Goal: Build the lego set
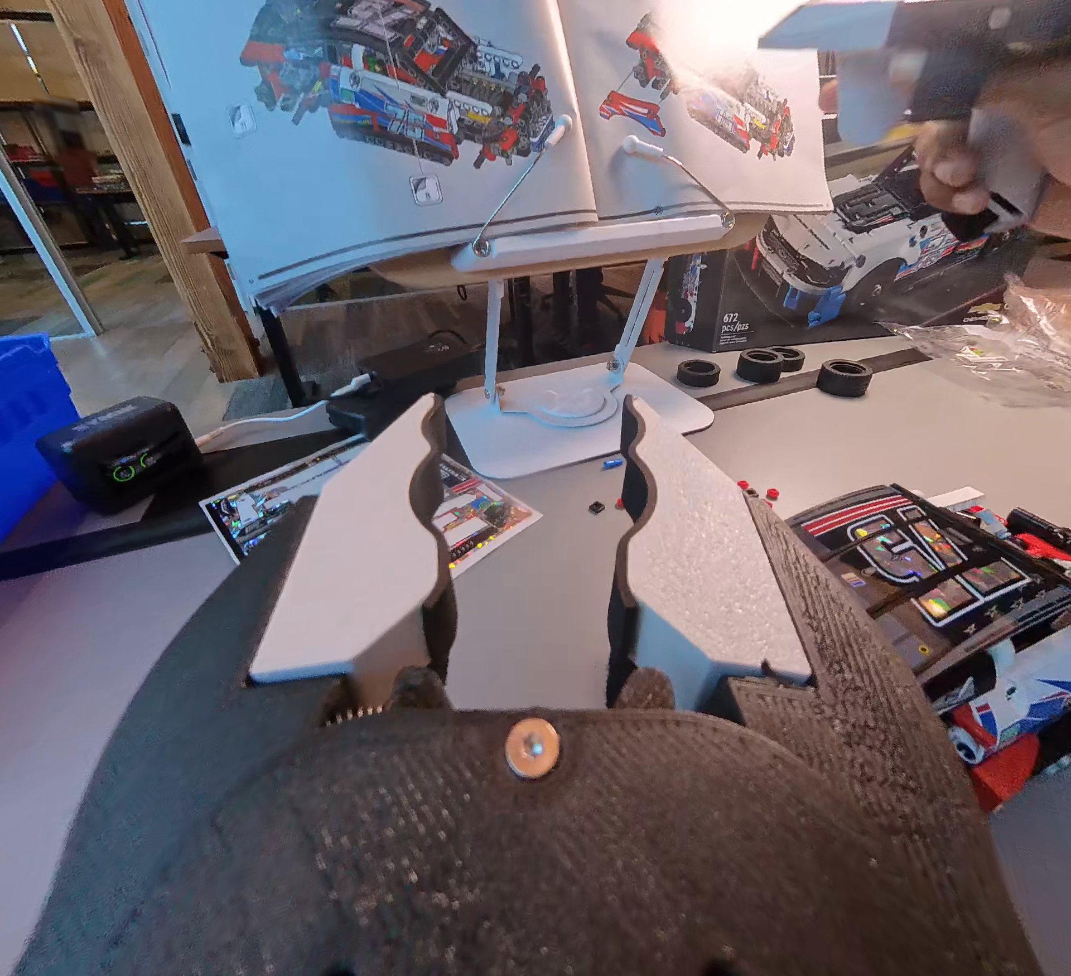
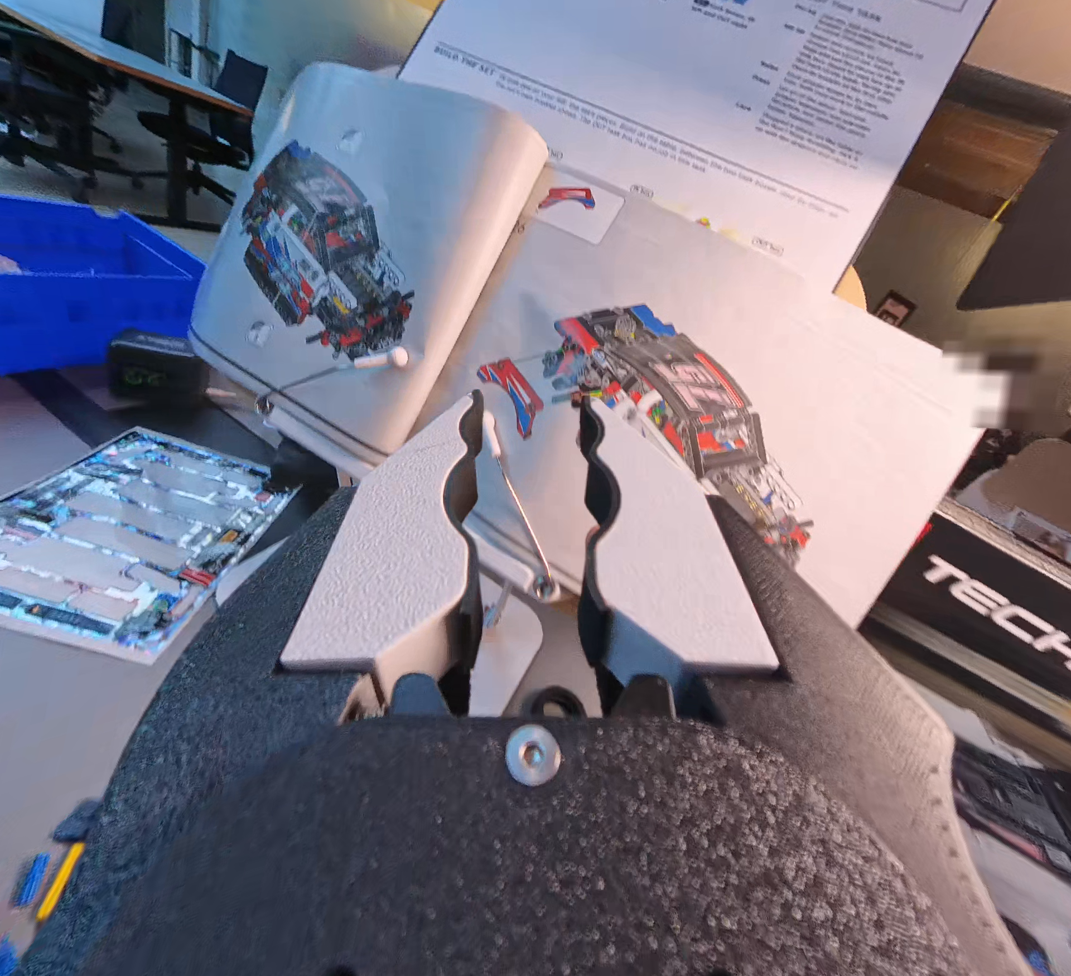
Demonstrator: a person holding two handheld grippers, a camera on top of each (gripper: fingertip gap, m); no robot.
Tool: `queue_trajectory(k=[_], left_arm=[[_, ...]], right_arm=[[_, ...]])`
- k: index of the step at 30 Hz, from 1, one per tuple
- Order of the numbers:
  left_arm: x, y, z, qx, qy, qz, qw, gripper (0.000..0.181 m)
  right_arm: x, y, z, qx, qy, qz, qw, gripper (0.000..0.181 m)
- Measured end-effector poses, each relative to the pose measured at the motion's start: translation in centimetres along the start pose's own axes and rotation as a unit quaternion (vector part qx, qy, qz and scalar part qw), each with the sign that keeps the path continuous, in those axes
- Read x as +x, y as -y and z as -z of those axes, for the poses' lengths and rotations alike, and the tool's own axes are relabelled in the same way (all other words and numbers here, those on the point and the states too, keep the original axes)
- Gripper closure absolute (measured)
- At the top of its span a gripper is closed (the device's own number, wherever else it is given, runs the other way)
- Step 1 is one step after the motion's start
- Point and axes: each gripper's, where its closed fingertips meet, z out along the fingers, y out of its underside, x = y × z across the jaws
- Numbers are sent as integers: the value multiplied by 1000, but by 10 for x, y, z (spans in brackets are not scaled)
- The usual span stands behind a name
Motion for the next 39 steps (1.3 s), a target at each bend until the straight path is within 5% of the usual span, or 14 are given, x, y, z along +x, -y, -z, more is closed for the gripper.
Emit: queue_trajectory(k=[6, 11, 19, 26, 32, 36, 39], left_arm=[[-2, -12, 6, -12, -1, -4, 1000, 123], [4, -13, 8, -12, -8, -39, 999, 123], [15, -13, 8, -10, -20, -66, 998, 123], [25, -12, 16, -10, -33, -66, 997, 123], [26, 44, 32, 46, -57, -47, 996, 130], [-18, 91, 49, 0, -47, -62, 997, 130], [-91, 86, 76, -143, -23, -99, 984, 132]], right_arm=[[-5, 46, -69, 40, 24, -28, 999, 168], [4, 51, -113, 6, -3, -20, 1000, 177], [11, 45, -120, -29, -19, -20, 999, 181], [-39, 61, -15, 26, 93, -64, 993, 176], [-82, 20, 108, 11, 153, -72, 986, 174], [-94, -25, 168, -31, 150, -96, 984, 173], [-96, -55, 204, -60, 138, -98, 984, 173]])
